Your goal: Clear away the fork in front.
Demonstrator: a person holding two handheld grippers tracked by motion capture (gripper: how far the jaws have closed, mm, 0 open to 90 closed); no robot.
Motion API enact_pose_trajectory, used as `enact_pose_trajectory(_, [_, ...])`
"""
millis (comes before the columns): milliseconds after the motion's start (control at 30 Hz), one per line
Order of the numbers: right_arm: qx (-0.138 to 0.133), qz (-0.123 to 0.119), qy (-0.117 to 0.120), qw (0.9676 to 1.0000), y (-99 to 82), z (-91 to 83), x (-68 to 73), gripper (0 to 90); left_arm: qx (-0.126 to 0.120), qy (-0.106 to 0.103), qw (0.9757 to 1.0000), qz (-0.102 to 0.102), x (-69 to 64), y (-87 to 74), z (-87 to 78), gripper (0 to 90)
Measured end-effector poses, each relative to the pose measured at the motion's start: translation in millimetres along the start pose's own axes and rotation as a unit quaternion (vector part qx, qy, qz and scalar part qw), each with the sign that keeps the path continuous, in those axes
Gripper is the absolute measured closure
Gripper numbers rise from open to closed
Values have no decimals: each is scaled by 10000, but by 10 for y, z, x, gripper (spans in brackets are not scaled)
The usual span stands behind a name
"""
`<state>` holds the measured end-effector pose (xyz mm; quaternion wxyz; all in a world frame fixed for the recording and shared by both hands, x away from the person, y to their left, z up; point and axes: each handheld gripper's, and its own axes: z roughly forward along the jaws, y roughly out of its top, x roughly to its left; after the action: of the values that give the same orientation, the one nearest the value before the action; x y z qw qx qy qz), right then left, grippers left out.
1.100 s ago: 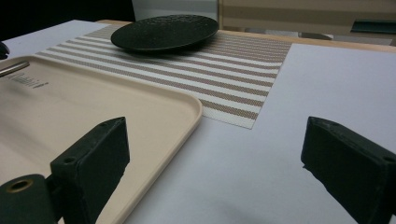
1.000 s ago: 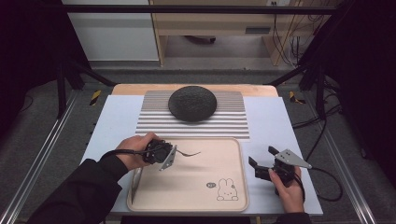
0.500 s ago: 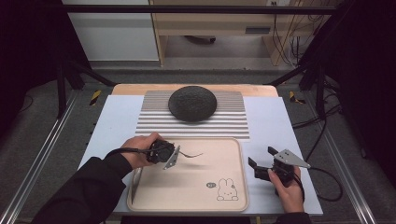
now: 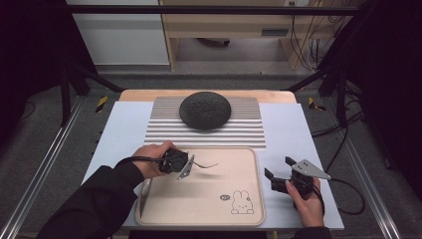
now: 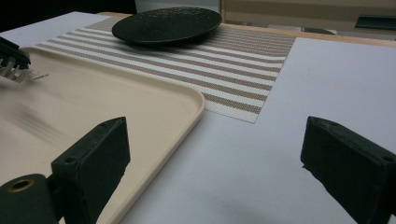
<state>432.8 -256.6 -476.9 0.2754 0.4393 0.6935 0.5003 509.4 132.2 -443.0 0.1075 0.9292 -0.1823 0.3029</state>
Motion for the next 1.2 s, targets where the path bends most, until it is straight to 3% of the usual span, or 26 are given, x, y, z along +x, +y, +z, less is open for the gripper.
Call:
enact_pose_trajectory(67, [8,21,1,10000,0,-2,0,82,-6,-42,10000,-70,0,5,6,866])
enact_pose_trajectory(200, [11,34,4,10000,-1,-2,-1,82,-133,-90,9995,-266,0,2,-9,762])
enact_pose_trajectory(300, [6,10,19,10000,-2,-1,0,82,-310,-67,9979,-570,16,-9,-65,697])
enact_pose_trajectory(400, [10,4,22,10000,-2,1,3,82,-412,-33,9954,-862,12,-21,-101,698])
enact_pose_trajectory(467, [13,-4,26,10000,-3,3,4,83,-518,-25,9913,-1213,17,-38,-117,733])
enact_pose_trajectory(500, [17,0,21,10000,-3,3,5,82,-600,-26,9876,-1448,18,-48,-121,746])
enact_pose_trajectory(633, [22,10,28,10000,-3,2,4,82,-820,-37,9706,-2261,12,-58,-121,869])
enact_pose_trajectory(733, [32,-4,25,10000,-4,6,3,82,-914,-17,9576,-2731,0,-33,-105,900])
enact_pose_trajectory(800, [35,-6,25,10000,-5,7,3,82,-935,-8,9520,-2916,-13,5,-79,900])
enact_pose_trajectory(833, [42,6,25,10000,-6,7,4,82,-932,-6,9510,-2949,-19,21,-67,900])
enact_pose_trajectory(867, [45,4,25,10000,-6,8,3,82,-953,-47,9475,-3052,-26,48,-45,900])
enact_pose_trajectory(967, [49,9,22,10000,-7,8,3,82,-950,-84,9409,-3251,-32,104,4,900])
enact_pose_trajectory(1100, [54,4,26,10000,-8,8,3,82,-901,-169,9337,-3462,-30,166,86,900])
enact_pose_trajectory(1133, [51,0,28,10000,-8,7,2,82,-896,-234,9326,-3487,-27,175,105,900])
enact_pose_trajectory(1200, [53,6,29,10000,-8,6,2,82,-855,-233,9332,-3484,-34,198,141,900])
